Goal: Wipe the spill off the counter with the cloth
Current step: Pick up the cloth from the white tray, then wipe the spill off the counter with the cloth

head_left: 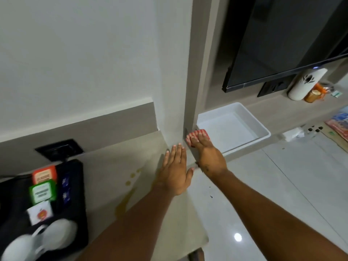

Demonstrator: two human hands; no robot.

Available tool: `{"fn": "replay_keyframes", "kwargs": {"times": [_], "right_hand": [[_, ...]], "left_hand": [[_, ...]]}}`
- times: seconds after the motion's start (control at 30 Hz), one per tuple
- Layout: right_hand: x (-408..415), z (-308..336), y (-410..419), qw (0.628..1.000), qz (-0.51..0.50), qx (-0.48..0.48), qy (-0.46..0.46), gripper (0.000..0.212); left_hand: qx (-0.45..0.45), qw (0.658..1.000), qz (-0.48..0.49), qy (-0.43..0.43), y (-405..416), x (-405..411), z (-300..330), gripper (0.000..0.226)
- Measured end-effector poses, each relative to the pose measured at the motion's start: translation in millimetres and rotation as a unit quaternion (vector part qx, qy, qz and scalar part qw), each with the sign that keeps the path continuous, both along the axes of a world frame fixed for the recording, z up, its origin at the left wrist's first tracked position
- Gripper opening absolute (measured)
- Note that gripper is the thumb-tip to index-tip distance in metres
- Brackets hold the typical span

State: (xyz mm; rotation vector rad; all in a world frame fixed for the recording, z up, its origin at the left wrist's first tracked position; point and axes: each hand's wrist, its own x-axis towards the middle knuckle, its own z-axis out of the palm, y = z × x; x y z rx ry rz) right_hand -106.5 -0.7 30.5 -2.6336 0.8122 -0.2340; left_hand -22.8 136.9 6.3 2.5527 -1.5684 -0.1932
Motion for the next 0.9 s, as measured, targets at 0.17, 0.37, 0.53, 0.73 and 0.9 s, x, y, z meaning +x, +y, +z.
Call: {"fn": "replay_keyframes", "kwargs": {"times": [0.17, 0.37, 0.53, 0.73, 0.9], "right_hand": [[-34, -15, 132, 0.994, -0.004, 0.093, -0.063, 0.083], [-72, -59, 236, 0.989, -0.042, 0.138, -0.015, 0.08], [-77, -81, 248, 0.993, -0.027, 0.091, 0.067, 0.063], [-77, -90, 249, 0.998, -0.007, 0.028, 0.047, 0.06], [-21, -92, 196, 0.994, -0.026, 0.008, 0.11, 0.082]], "left_hand": [[-0.013, 0.999, 0.048, 0.003, 117, -27, 3, 0.079], [0.061, 0.992, 0.099, 0.053, 288, -40, -49, 0.091], [0.107, 0.988, 0.1, 0.041, 345, -36, -71, 0.096], [0.135, 0.985, 0.104, 0.031, 338, -32, -75, 0.101], [0.119, 0.987, 0.102, 0.036, 335, -31, -79, 0.102]]}}
